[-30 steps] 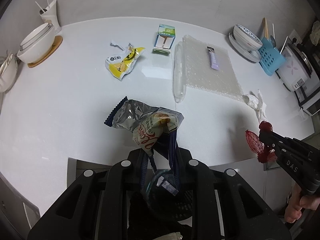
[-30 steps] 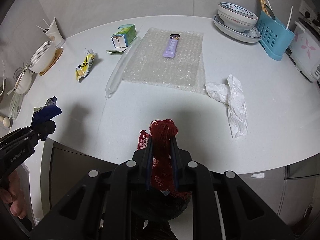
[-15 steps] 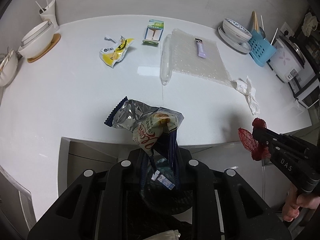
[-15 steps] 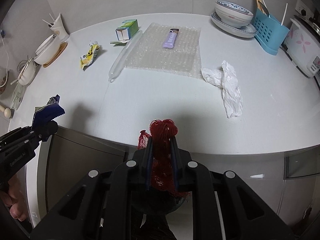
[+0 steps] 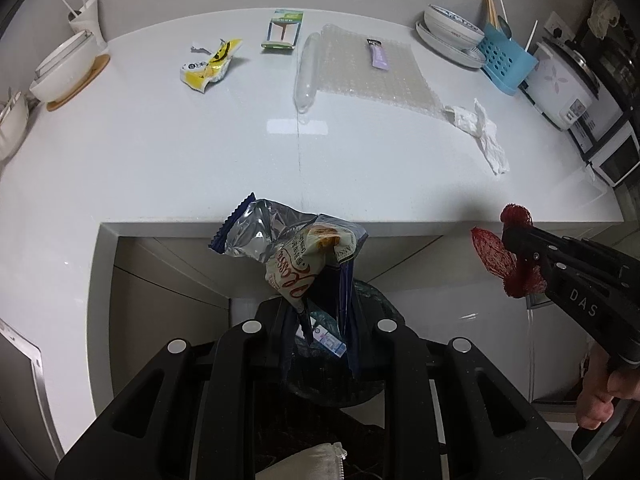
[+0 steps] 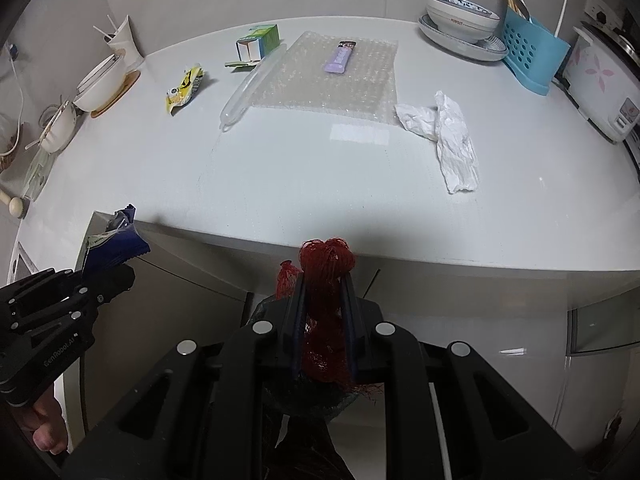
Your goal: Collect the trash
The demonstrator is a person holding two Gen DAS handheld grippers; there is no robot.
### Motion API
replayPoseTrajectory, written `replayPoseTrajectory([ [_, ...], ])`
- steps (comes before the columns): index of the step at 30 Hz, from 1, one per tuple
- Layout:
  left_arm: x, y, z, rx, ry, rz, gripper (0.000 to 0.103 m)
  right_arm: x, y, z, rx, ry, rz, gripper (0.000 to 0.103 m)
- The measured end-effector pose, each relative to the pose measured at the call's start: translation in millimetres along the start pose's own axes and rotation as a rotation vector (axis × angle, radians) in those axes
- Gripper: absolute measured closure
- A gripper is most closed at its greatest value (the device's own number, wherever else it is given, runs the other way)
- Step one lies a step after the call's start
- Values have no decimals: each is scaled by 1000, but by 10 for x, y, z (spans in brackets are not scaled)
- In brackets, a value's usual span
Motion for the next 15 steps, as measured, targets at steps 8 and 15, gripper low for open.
replayPoseTrajectory([
  [8,-44,-250,157,23,-1,10,83,-76,-236,58,19,-6,5,88],
  [15,-64,-399,306,37,22,13,83,-106,-417,159,37,1,2,88],
])
Point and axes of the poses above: each gripper's, at about its wrist camera, not at the fingertips, and z roughly the way its jaws point, x to its left, y to its top, the point moved 1 cm from there along z, roughly the way its jaws point, and after that the axes turned 10 degrees about y, right-handed, at the moved point
